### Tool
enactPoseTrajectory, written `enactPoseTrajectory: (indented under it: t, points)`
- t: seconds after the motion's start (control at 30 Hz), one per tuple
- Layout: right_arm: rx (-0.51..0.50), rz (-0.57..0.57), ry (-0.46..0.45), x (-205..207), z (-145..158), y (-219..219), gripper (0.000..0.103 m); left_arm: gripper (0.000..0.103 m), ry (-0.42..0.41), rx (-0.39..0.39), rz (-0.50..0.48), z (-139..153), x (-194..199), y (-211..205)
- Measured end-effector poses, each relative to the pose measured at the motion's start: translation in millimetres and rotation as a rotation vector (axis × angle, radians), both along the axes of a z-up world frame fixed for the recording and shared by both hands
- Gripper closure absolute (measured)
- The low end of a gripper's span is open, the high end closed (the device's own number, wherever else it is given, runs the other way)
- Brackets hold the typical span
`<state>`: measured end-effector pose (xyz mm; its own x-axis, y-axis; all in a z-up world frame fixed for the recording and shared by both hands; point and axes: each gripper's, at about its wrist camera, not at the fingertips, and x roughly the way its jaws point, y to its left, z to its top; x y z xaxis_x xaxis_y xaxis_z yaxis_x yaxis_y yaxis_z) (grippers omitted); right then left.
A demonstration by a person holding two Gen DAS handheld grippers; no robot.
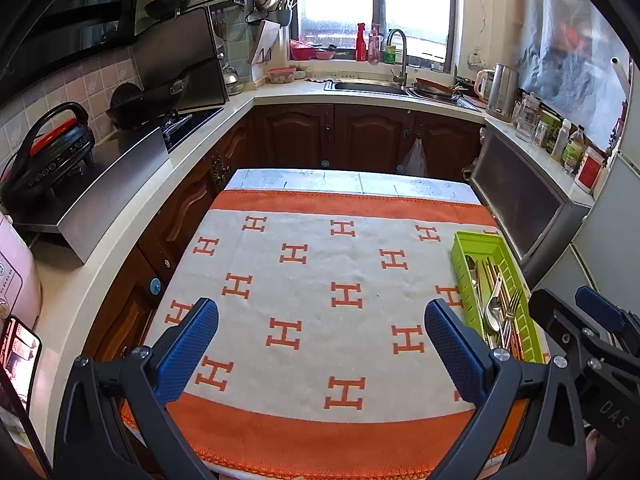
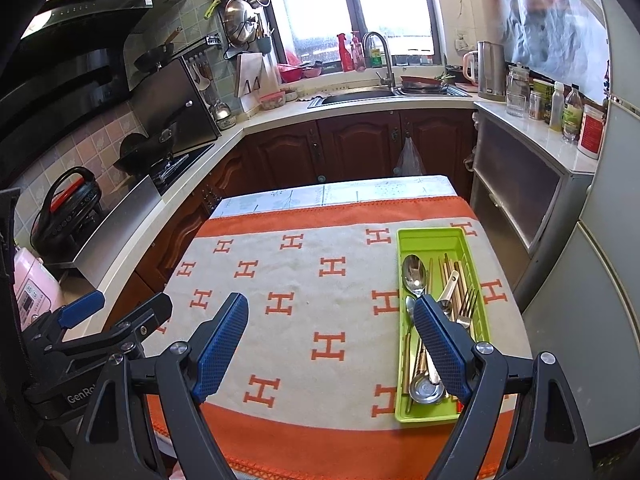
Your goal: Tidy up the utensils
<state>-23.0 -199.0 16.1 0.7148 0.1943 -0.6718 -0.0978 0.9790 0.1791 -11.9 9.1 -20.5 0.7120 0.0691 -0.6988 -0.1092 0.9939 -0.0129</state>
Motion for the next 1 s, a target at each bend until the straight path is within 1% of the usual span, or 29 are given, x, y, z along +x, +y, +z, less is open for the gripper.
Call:
enactPoseTrajectory:
  t: [0.23, 0.57, 0.7, 1.0]
  points:
    - [0.002, 0.011, 0.016, 2.8, -10.3, -0.3, 0.017, 0.001, 0.003, -0.001, 0.005, -1.1, 0.5, 0.4]
    - [0.0, 0.013, 0.022, 3.8, -11.3, 2.3, 0.017, 0.001, 0.008, 0.0, 0.014, -2.1, -0.5, 2.2]
    - [-0.002, 0.021, 0.03, 5.4, -17.1, 5.3, 0.017, 0.001, 0.008, -0.001, 0.014, -2.1, -0.4, 2.5]
    - [-0.002, 0.018, 0.031, 4.7, -15.5, 7.5, 0.017, 0.001, 0.013, -0.004, 0.02, -4.6, -2.0, 5.9]
